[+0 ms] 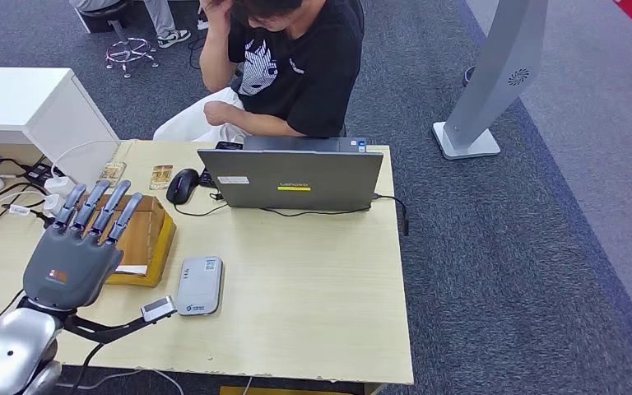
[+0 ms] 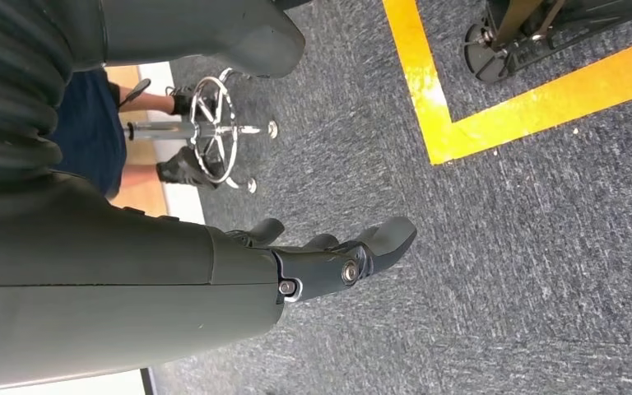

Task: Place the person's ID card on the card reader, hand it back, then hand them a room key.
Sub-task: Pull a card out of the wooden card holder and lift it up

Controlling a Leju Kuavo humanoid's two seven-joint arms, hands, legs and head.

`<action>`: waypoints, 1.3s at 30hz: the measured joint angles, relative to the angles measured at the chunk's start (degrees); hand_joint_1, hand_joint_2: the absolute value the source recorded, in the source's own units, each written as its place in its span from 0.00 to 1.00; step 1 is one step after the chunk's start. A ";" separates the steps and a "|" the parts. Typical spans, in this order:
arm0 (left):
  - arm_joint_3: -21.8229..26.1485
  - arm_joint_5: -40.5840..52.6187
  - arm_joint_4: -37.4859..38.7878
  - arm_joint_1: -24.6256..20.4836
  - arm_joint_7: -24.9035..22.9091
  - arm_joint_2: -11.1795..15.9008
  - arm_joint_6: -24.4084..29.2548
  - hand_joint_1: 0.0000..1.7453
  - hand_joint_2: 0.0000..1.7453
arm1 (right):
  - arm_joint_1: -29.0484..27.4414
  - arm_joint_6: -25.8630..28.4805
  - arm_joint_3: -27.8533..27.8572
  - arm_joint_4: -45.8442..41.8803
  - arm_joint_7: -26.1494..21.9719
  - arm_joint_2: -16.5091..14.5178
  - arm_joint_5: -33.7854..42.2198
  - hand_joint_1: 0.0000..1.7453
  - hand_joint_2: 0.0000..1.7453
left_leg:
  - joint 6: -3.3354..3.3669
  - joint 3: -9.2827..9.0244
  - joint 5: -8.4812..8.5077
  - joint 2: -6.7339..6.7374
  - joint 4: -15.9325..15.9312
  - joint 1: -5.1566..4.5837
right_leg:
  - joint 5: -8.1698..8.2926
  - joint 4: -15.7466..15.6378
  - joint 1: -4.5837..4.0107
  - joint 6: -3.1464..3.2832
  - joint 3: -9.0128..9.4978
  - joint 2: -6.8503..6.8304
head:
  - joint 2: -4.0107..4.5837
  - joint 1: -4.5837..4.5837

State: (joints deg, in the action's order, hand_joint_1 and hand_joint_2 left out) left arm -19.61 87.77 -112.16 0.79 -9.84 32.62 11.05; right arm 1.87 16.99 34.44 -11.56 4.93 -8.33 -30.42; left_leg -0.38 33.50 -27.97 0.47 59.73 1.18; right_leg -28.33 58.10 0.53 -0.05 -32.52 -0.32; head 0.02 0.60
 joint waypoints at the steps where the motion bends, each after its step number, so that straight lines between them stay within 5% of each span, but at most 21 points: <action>1: 0.00 0.30 -0.15 0.48 -0.63 0.31 -0.41 0.00 1.00 | 0.00 0.11 0.23 0.00 -0.09 -0.10 0.01 0.00 1.00 | 0.00 0.00 0.00 -0.01 0.00 0.00 | 0.00 0.00 0.00 0.00 0.00 -0.01 | 0.00 -0.01; 9: 1.28 1.66 -0.17 3.26 -6.78 0.65 -1.83 0.00 1.00 | -0.04 0.43 1.49 0.00 0.08 -0.49 -0.24 0.00 1.00 | 0.00 0.00 0.00 0.00 0.00 -0.01 | 0.01 0.00 0.00 0.00 0.02 0.00 | 0.00 -0.01; 25: 14.60 -6.32 6.71 7.08 -7.47 -7.84 -2.61 0.00 1.00 | -0.08 0.11 1.91 -0.02 1.11 -0.67 -3.57 0.00 1.00 | 0.00 0.00 0.00 -0.02 0.00 0.00 | 0.01 -0.01 0.00 0.00 0.01 -0.01 | 0.00 0.00; 39: 21.60 -29.78 22.17 2.57 4.49 -8.66 -16.50 0.00 1.00 | 0.00 -0.39 1.91 -0.07 1.06 -0.50 -8.18 0.00 1.00 | -0.01 0.00 0.01 -0.02 0.00 0.01 | 0.01 0.00 0.00 0.00 0.00 -0.01 | 0.00 -0.01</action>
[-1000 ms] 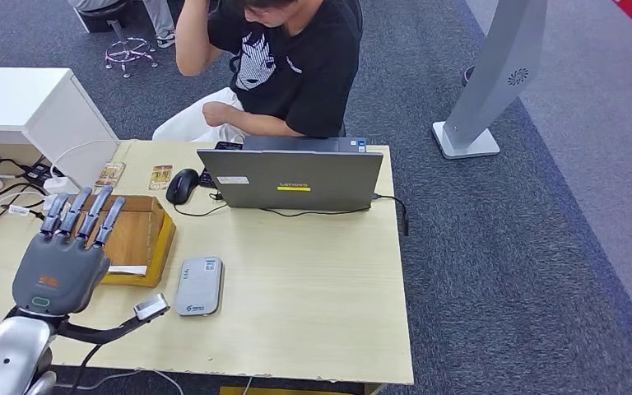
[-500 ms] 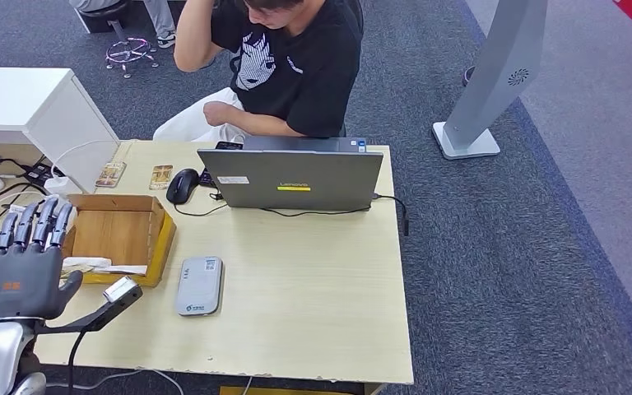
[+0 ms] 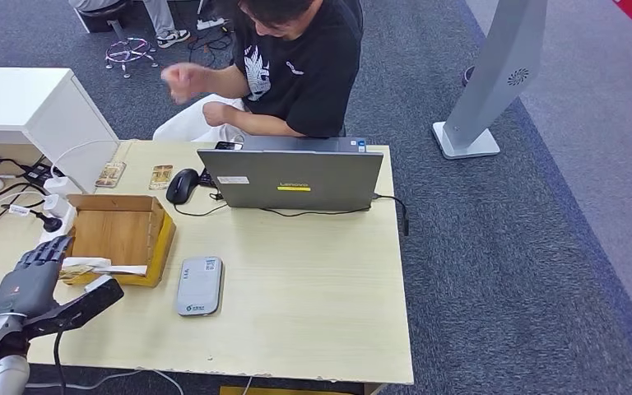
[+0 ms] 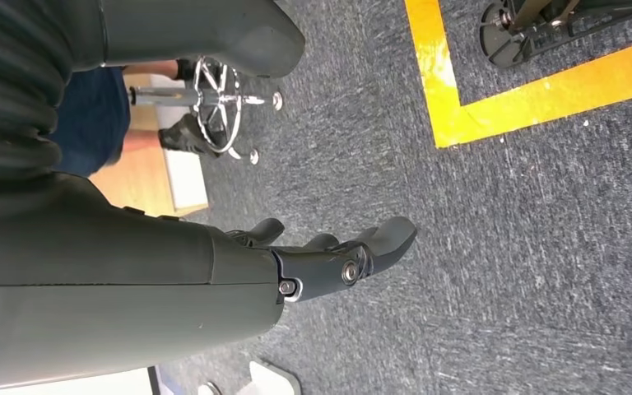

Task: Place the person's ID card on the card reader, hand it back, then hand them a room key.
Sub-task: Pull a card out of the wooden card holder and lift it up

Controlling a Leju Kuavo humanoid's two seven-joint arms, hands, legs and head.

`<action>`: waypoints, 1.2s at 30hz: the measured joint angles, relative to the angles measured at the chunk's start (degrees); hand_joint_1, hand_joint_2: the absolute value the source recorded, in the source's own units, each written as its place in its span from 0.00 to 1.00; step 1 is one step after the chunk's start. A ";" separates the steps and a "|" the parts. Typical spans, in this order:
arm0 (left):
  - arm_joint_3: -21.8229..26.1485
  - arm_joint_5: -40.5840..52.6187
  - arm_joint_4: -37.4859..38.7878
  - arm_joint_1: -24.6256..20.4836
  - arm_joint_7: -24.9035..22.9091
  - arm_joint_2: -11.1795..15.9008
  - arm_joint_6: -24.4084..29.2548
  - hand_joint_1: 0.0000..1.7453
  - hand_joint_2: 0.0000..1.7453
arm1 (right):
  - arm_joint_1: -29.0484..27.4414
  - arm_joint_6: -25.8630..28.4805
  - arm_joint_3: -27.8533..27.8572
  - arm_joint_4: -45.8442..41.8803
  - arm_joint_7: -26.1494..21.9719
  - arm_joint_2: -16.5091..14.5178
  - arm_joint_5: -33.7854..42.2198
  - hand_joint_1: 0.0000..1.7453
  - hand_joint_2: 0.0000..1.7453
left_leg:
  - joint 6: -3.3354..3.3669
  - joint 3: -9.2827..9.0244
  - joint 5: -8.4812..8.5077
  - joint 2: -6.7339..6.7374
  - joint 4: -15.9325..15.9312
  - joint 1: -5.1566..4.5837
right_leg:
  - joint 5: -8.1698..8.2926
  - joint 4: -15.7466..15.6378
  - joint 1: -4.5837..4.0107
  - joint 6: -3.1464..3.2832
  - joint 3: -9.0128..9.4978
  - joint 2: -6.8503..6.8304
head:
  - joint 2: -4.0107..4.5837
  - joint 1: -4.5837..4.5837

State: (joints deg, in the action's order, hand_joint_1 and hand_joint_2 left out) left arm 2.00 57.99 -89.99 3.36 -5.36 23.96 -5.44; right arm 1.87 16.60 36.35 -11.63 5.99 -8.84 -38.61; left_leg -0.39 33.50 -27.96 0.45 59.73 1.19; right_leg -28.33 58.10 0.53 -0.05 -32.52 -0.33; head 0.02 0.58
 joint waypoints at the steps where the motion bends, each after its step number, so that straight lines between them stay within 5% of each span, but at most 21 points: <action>1: 0.10 -1.90 1.19 -0.42 1.02 0.41 -0.91 0.00 1.00 | 0.01 -0.18 0.00 -0.01 -0.01 0.04 -0.29 0.00 1.00 | 0.00 0.00 0.00 -0.01 0.00 0.00 | 0.00 0.00 0.00 0.00 0.00 -0.01 | 0.00 0.00; 8: -0.04 -9.97 7.80 -4.69 5.57 3.25 -4.20 0.00 1.00 | 0.07 -0.58 0.00 -0.03 -0.37 0.34 -2.06 0.00 1.00 | 0.00 0.00 0.00 -0.03 0.00 0.00 | 0.00 0.00 0.00 0.00 0.00 -0.02 | 0.00 -0.01; 17: -3.27 -9.32 10.98 -10.00 7.54 4.33 -0.62 0.00 1.00 | 0.13 -0.64 0.00 -0.04 -0.49 0.52 -3.46 0.00 1.00 | 0.00 0.00 0.01 0.00 0.01 -0.01 | 0.02 0.00 0.00 0.00 0.01 -0.01 | 0.00 -0.01; 29: -6.31 -12.78 11.08 -11.34 9.14 5.96 -3.50 0.00 1.00 | 0.14 -1.62 0.00 -0.05 -0.61 0.63 -4.68 0.00 1.00 | 0.00 0.00 0.00 0.03 0.01 0.01 | 0.01 0.00 0.00 0.01 -0.02 0.02 | 0.00 -0.01; 32: -7.42 -20.42 10.69 -11.10 10.11 8.31 -9.75 0.00 1.00 | 0.15 -1.99 0.00 -0.05 -0.92 0.78 -5.45 0.00 1.00 | -0.01 0.01 0.01 0.08 0.00 0.02 | 0.01 0.02 -0.01 0.01 -0.02 0.06 | 0.00 -0.01; 36: -8.51 -33.83 7.65 -9.31 9.61 15.48 -17.21 0.00 1.00 | 0.12 -2.52 0.00 -0.05 -1.26 1.12 -6.51 0.00 1.00 | -0.01 0.01 0.00 0.19 0.00 0.05 | 0.01 0.03 -0.06 0.02 -0.06 0.17 | 0.00 -0.01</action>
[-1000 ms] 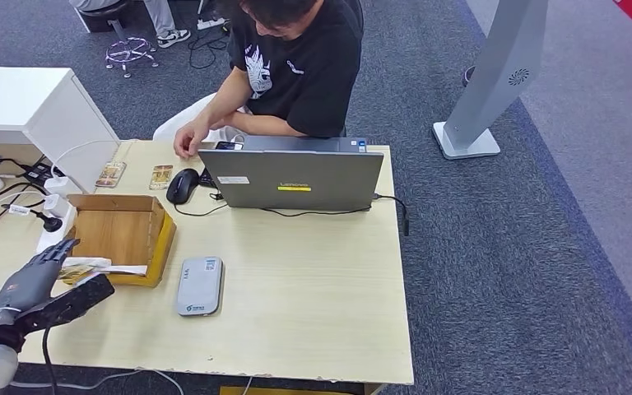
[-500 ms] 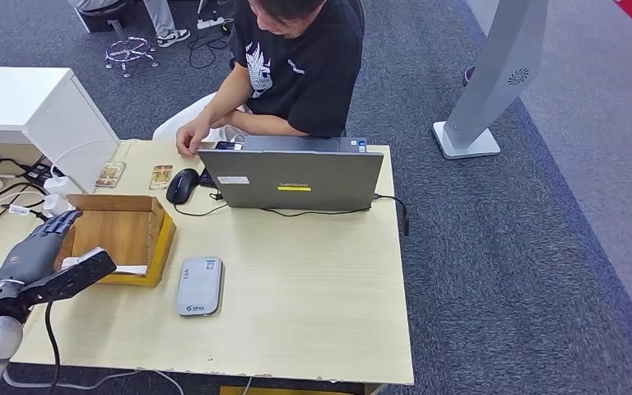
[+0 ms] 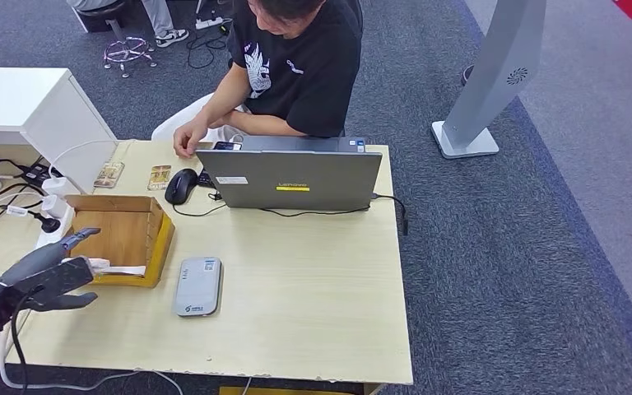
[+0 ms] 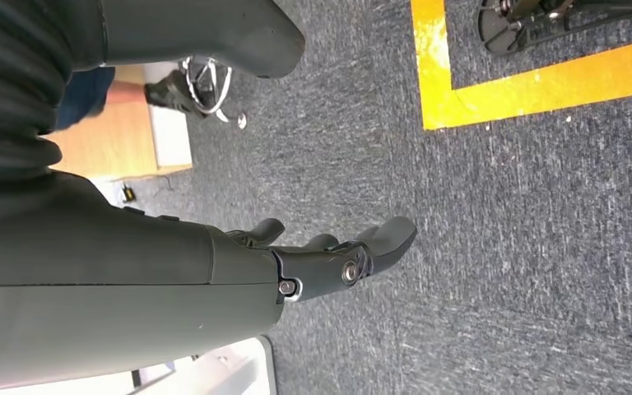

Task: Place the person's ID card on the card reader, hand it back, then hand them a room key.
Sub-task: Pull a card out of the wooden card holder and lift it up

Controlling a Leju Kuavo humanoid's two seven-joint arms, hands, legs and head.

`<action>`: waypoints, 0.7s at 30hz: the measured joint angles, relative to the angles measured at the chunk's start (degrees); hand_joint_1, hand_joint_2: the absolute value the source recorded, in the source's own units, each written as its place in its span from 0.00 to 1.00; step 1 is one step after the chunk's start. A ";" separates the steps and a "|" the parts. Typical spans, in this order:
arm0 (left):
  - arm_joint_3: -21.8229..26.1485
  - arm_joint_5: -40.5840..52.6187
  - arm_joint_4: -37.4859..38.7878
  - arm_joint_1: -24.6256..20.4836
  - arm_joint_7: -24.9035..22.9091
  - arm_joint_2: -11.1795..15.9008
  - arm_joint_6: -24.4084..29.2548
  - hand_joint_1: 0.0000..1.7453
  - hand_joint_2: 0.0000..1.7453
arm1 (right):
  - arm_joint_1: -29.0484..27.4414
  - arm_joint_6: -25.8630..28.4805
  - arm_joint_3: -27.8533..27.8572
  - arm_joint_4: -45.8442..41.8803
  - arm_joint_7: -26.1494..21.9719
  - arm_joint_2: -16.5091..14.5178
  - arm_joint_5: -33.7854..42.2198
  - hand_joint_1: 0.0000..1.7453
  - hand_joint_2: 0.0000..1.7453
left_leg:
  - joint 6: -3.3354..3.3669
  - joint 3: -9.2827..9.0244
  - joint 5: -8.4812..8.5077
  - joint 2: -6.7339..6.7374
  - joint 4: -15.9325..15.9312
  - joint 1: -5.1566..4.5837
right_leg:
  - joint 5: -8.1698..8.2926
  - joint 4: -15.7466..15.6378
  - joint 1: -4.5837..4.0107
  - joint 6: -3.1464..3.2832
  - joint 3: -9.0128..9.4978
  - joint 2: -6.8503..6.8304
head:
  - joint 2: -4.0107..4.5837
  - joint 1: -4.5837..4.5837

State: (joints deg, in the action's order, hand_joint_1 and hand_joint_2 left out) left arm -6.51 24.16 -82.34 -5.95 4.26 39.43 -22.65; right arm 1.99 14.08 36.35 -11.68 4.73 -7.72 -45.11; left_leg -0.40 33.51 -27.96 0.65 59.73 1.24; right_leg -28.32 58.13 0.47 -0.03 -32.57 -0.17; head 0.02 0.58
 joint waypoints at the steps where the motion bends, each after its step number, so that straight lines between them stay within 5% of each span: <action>1: -0.12 -2.08 -0.98 0.48 -0.48 1.73 -0.78 0.00 1.00 | 0.00 -0.02 0.00 0.01 -0.01 0.08 -0.18 0.00 1.00 | 0.00 0.00 0.00 -0.01 0.00 0.00 | -0.01 0.00 -0.01 0.01 0.00 -0.01 | 0.00 -0.01; 7: -0.51 -4.46 -4.61 1.76 -2.92 7.48 -0.91 0.00 1.00 | 0.09 -0.05 0.00 0.01 -0.01 0.24 -0.64 0.00 1.00 | 0.00 0.00 0.00 -0.06 -0.01 -0.01 | -0.02 -0.01 -0.03 0.02 0.03 -0.06 | 0.00 -0.01; 21: -1.60 2.46 -4.74 2.49 -4.70 7.41 5.23 0.00 1.00 | 0.22 -0.24 0.16 0.01 0.01 0.23 -1.54 0.00 1.00 | 0.00 0.01 0.00 -0.08 0.00 -0.01 | -0.01 -0.02 -0.02 0.03 0.02 -0.07 | 0.00 0.00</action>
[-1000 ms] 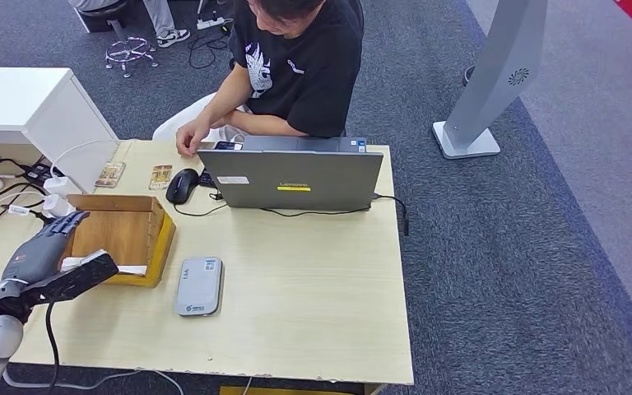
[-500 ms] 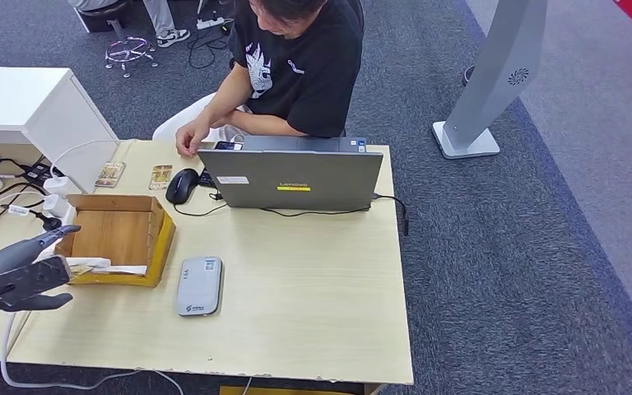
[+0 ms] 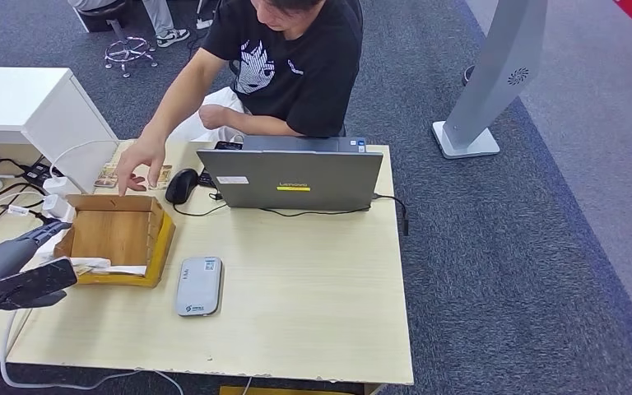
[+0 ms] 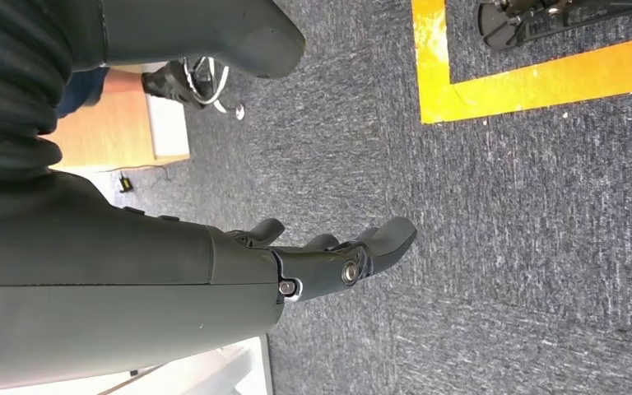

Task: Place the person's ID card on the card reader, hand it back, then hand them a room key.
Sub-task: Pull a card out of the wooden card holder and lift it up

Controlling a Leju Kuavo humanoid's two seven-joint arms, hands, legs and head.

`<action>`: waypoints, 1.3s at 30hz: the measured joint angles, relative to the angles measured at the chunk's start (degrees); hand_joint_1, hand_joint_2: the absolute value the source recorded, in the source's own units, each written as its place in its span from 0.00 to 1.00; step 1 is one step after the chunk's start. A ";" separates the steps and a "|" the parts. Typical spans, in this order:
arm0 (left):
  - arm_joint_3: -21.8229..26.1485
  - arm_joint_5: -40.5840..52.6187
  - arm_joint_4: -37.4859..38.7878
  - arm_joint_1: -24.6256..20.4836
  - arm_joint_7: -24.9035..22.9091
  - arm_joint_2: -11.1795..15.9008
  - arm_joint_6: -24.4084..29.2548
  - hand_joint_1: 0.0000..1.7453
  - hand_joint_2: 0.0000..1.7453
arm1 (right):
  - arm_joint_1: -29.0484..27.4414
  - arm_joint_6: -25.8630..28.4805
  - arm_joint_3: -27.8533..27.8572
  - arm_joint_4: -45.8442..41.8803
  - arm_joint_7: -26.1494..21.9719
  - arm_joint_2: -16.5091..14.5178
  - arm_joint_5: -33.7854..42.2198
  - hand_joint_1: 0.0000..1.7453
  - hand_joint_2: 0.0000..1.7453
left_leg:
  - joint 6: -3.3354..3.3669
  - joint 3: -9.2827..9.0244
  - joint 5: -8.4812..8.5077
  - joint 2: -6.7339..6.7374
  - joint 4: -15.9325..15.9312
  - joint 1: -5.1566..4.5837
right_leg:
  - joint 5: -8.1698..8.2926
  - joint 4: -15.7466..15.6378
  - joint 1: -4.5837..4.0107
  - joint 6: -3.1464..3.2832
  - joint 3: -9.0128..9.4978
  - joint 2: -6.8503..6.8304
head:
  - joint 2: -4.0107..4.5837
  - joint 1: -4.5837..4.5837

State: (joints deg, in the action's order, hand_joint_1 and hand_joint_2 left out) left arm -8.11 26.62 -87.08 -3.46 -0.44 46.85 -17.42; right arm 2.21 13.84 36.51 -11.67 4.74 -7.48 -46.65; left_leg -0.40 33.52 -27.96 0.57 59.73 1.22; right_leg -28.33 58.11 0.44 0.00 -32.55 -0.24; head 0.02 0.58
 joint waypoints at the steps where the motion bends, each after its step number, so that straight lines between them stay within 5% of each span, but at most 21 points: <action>1: -0.07 1.01 0.08 0.00 0.27 -0.43 0.58 0.00 1.00 | 0.05 -0.05 0.06 0.00 0.01 -0.01 -0.22 0.00 1.00 | 0.00 0.00 0.00 -0.01 0.00 0.00 | 0.00 0.00 0.00 0.00 0.00 -0.01 | 0.00 0.00; 14: -1.98 6.09 3.31 -0.54 1.60 -6.37 3.75 0.00 1.00 | 0.38 -0.57 0.30 0.00 -0.02 -0.02 -1.48 0.00 1.00 | 0.00 0.00 0.00 0.00 0.01 -0.01 | 0.00 -0.01 0.01 0.00 0.00 0.00 | 0.00 -0.01; 32: -3.01 6.82 5.33 -0.82 1.69 -8.82 4.75 0.06 1.00 | 0.40 -0.62 0.30 0.00 -0.02 -0.02 -2.00 0.00 1.00 | 0.00 0.00 0.00 0.00 0.00 -0.01 | 0.00 0.00 0.01 0.00 0.00 0.00 | 0.00 -0.01; 35: -3.01 6.84 5.38 -0.82 1.69 -8.83 4.79 0.26 1.00 | 0.40 -0.61 0.30 0.00 -0.02 -0.02 -2.05 0.00 1.00 | 0.00 0.00 0.00 0.00 0.00 -0.01 | 0.00 0.00 0.01 0.00 0.00 0.00 | 0.00 -0.01; 39: -3.01 6.95 5.40 -0.81 1.69 -8.84 4.87 0.79 1.00 | 0.40 -0.61 0.32 0.00 -0.02 -0.02 -2.12 0.00 1.00 | 0.00 0.00 0.00 0.00 0.00 -0.01 | 0.00 0.00 0.01 0.00 0.00 0.00 | 0.00 -0.01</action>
State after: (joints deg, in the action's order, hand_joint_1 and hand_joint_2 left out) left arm -11.13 33.57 -81.68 -4.27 1.25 38.01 -12.55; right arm 2.61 13.23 36.82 -11.67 4.72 -7.50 -48.77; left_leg -0.40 33.52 -27.96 0.57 59.73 1.21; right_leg -28.33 58.10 0.45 0.00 -32.55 -0.23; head 0.02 0.57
